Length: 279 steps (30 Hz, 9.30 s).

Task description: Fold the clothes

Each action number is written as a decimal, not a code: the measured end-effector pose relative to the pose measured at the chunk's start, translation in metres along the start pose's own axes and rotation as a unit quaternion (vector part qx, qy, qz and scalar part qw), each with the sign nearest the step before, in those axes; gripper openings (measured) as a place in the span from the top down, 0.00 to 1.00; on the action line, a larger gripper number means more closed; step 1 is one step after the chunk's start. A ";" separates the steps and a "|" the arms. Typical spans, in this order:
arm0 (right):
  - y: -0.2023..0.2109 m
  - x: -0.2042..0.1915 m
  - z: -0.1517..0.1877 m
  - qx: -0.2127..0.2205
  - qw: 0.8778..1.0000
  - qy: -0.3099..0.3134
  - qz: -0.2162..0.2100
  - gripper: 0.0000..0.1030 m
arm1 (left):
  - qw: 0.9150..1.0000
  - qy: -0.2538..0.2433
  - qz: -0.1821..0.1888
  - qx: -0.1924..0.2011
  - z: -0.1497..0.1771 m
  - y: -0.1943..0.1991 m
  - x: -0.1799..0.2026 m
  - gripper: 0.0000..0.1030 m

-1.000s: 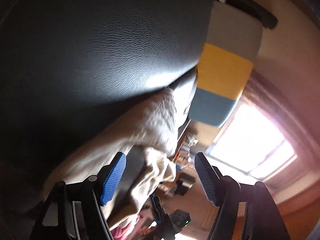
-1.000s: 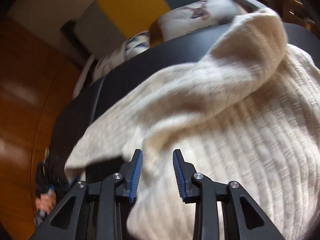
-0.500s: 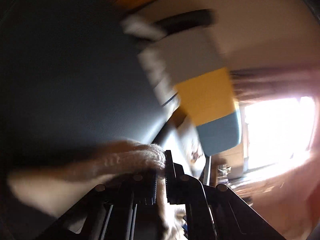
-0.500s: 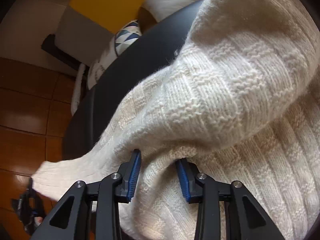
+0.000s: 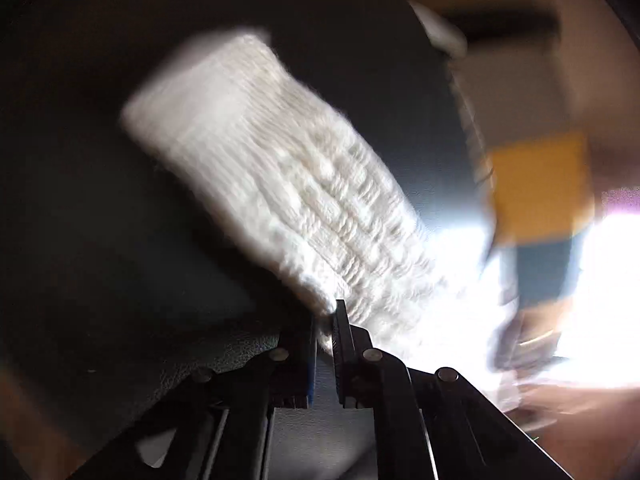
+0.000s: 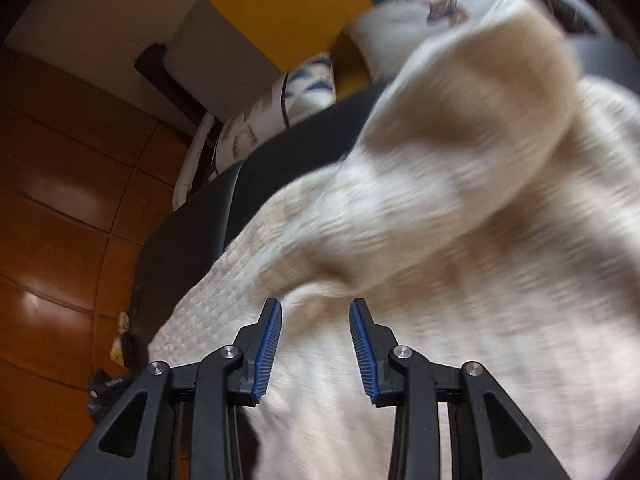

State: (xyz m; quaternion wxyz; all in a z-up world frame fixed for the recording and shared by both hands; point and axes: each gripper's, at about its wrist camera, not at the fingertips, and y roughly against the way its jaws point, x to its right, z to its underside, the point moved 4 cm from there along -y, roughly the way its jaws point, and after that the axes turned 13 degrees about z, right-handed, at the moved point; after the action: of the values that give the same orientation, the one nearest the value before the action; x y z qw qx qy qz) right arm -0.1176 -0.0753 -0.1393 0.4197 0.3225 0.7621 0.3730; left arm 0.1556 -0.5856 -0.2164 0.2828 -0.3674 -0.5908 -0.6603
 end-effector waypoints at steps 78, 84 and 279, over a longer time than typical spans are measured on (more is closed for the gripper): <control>0.170 0.168 -0.043 0.288 0.926 -0.239 -0.045 0.95 | 0.837 -0.520 -0.081 -0.152 0.201 -0.252 0.212 0.58; 0.190 0.232 -0.065 0.254 0.914 -0.162 0.271 0.88 | 0.819 -0.539 -0.101 -0.170 0.205 -0.261 0.218 0.58; -0.072 -0.123 0.053 -0.097 0.905 0.380 0.164 0.72 | 0.918 -0.260 -0.275 0.119 -0.141 -0.015 0.061 0.87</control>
State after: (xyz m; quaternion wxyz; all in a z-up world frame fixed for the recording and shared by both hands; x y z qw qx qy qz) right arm -0.0291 -0.1956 -0.1701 0.0598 0.2347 0.7601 0.6030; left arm 0.0871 -0.7187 -0.1799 -0.0316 -0.3127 -0.7955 -0.5180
